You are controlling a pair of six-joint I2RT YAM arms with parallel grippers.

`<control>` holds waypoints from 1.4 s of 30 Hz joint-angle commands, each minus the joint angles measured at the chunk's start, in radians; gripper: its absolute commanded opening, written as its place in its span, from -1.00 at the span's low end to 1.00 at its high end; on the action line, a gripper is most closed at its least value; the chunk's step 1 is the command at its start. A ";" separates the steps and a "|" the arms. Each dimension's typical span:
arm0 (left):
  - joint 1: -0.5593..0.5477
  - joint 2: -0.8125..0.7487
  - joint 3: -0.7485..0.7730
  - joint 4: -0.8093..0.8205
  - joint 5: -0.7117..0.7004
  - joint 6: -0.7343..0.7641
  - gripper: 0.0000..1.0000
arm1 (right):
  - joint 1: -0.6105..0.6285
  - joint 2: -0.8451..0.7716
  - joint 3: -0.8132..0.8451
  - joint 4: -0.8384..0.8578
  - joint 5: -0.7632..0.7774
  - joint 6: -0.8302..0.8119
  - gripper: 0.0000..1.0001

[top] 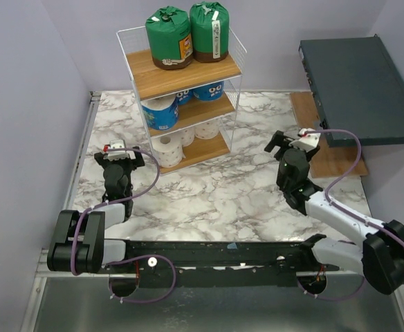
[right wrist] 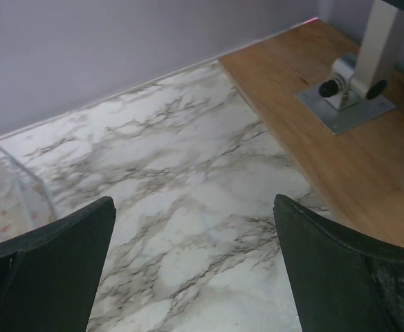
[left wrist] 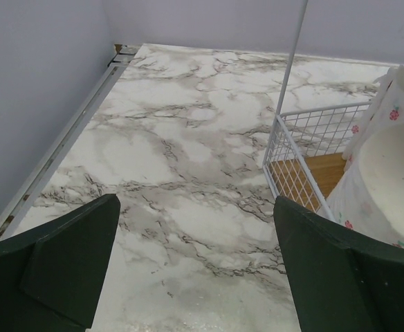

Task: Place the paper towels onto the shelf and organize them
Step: Reset both arms

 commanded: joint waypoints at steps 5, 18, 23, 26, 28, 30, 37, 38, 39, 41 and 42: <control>0.004 0.000 -0.009 0.049 0.033 0.001 0.97 | -0.120 0.225 -0.132 0.381 -0.119 -0.184 1.00; 0.004 -0.002 -0.006 0.047 0.033 0.000 0.97 | -0.290 0.344 -0.246 0.586 -0.282 -0.211 1.00; 0.005 -0.001 -0.007 0.047 0.033 0.000 0.97 | -0.295 0.412 -0.268 0.681 -0.426 -0.259 1.00; 0.004 0.000 -0.006 0.047 0.033 0.001 0.97 | -0.296 0.468 -0.265 0.740 -0.485 -0.318 1.00; 0.005 0.001 -0.006 0.046 0.034 0.002 0.97 | -0.300 0.474 -0.276 0.771 -0.416 -0.290 1.00; 0.005 0.001 -0.005 0.047 0.034 0.001 0.97 | -0.319 0.480 -0.299 0.822 -0.384 -0.243 1.00; 0.004 0.001 -0.006 0.046 0.034 0.001 0.97 | -0.380 0.493 -0.328 0.877 -0.482 -0.200 1.00; 0.004 0.000 -0.006 0.046 0.034 0.001 0.97 | -0.402 0.503 -0.334 0.878 -0.528 -0.187 1.00; 0.005 0.000 -0.006 0.047 0.034 0.001 0.97 | -0.415 0.534 -0.347 0.936 -0.567 -0.192 1.00; 0.004 0.000 -0.008 0.049 0.034 0.000 0.97 | -0.415 0.556 -0.348 0.967 -0.596 -0.210 1.00; 0.004 0.000 -0.008 0.047 0.033 -0.001 0.97 | -0.415 0.539 -0.338 0.924 -0.595 -0.204 1.00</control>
